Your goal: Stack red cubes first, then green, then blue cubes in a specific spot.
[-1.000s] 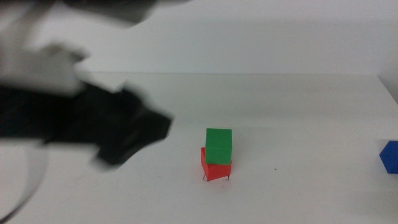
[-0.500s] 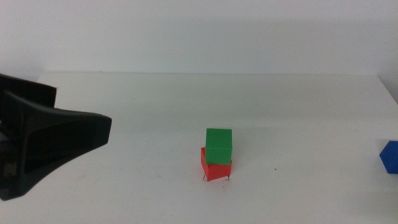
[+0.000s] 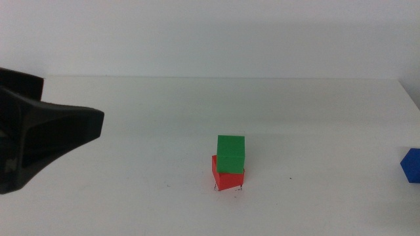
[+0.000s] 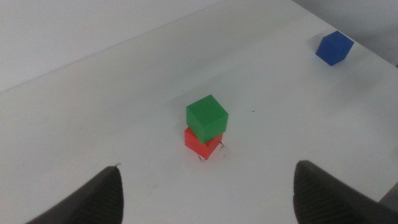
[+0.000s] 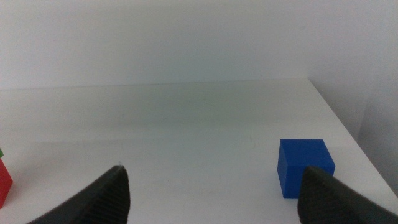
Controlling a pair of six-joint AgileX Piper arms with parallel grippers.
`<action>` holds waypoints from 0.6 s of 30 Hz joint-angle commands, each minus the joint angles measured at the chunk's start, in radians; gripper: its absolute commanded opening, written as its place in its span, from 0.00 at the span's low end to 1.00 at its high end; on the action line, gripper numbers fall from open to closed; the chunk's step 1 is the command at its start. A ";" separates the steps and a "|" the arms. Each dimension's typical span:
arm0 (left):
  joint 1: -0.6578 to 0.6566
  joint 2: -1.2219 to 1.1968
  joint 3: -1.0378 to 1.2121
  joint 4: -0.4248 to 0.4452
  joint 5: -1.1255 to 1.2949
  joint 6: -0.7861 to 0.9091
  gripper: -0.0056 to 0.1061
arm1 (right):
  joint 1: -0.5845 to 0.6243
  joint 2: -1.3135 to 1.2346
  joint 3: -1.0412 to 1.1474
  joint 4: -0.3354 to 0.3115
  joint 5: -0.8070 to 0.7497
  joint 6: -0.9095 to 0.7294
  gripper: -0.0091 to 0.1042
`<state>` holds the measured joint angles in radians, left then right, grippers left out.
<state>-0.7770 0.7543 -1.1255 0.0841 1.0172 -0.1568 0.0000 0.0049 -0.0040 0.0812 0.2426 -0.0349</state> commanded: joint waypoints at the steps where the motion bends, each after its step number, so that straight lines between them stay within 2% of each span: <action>1: -0.001 -0.005 -0.004 0.013 -0.005 -0.001 0.89 | 0.002 -0.005 0.004 -0.008 -0.011 -0.006 0.90; 5: -0.001 -0.005 -0.004 0.013 -0.005 -0.001 0.89 | 0.002 -0.005 0.004 -0.021 -0.063 -0.007 0.90; 8: -0.001 -0.005 -0.004 0.013 -0.005 -0.001 0.89 | -0.001 -0.005 0.004 0.001 -0.209 -0.001 0.90; 9: -0.001 -0.006 -0.004 0.013 -0.005 -0.001 0.89 | -0.001 -0.005 0.004 0.029 -0.216 0.047 0.90; 10: -0.001 -0.006 -0.004 0.013 -0.005 -0.001 0.89 | -0.001 -0.005 -0.015 0.054 -0.197 0.105 0.90; 13: -0.001 -0.006 -0.004 0.013 -0.005 -0.001 0.89 | -0.001 0.165 -0.148 0.039 -0.111 0.183 0.90; 18: -0.001 -0.009 -0.004 0.013 -0.005 -0.001 0.89 | -0.001 0.573 -0.454 -0.017 0.246 0.181 0.90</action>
<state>-0.7770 0.7527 -1.1255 0.0956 1.0172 -0.1568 0.0000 0.4630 -0.3768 0.0964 0.3591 0.1440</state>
